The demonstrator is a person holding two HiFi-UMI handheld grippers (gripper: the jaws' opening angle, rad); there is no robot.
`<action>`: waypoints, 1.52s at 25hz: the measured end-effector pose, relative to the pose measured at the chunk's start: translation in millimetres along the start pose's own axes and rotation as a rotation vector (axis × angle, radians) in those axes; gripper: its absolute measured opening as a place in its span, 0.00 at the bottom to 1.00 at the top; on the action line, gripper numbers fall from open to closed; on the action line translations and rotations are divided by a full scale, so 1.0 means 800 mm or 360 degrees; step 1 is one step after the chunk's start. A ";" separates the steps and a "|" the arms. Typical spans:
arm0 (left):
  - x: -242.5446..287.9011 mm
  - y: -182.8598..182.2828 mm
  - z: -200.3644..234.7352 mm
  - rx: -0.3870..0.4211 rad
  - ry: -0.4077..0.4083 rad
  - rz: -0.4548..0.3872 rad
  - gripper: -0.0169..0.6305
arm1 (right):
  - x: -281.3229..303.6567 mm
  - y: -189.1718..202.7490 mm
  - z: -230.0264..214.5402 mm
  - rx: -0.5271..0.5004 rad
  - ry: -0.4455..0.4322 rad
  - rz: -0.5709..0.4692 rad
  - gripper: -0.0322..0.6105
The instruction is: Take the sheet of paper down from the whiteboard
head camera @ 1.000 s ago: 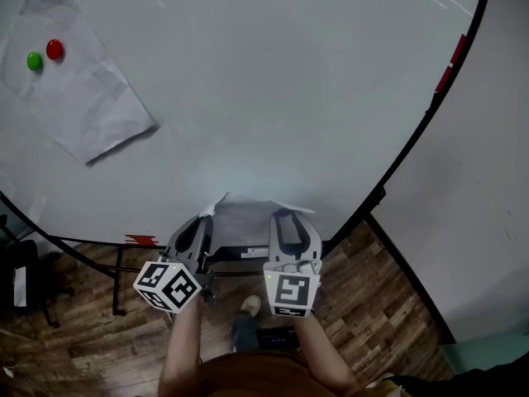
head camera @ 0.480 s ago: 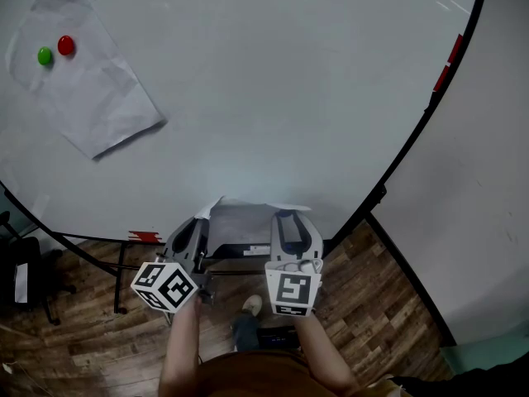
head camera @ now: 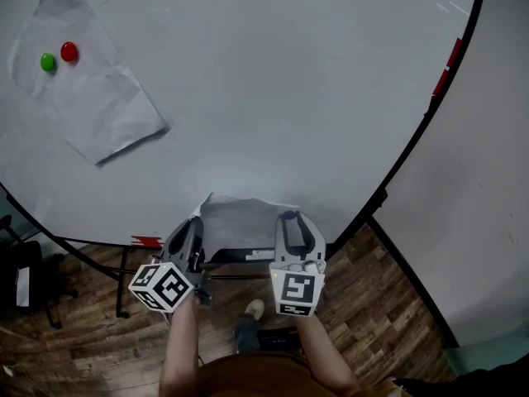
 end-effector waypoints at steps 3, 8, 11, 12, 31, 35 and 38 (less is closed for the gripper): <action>-0.002 -0.004 0.006 -0.0027 -0.0017 -0.0016 0.06 | 0.003 0.001 -0.002 -0.0004 0.0005 0.0009 0.26; -0.005 -0.010 0.017 -0.0059 -0.0054 -0.0038 0.06 | 0.007 0.003 -0.005 -0.0013 0.0008 0.0026 0.26; -0.006 -0.011 0.020 -0.0065 -0.0061 -0.0048 0.06 | 0.008 0.004 -0.005 -0.0015 0.0003 0.0031 0.26; -0.007 -0.011 0.020 -0.0070 -0.0063 -0.0050 0.06 | 0.008 0.003 -0.005 -0.0014 0.0001 0.0032 0.26; -0.019 -0.014 0.023 -0.0083 -0.0121 -0.0066 0.06 | 0.002 0.010 -0.013 -0.0001 -0.0003 0.0069 0.26; -0.017 -0.013 0.024 -0.0084 -0.0111 -0.0067 0.06 | 0.001 0.010 -0.014 0.0005 -0.0005 0.0073 0.26; -0.017 -0.012 0.023 -0.0095 -0.0121 -0.0061 0.06 | 0.001 0.009 -0.017 0.0004 0.0001 0.0075 0.26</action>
Point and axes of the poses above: the fingertips, and each gripper's own axes: x forward along the fingers, z to its left, y out of its underside, the point moved 8 cm from there along -x, backward along the fingers, and after that the axes turned 2 degrees about z, right-handed, at the moved point
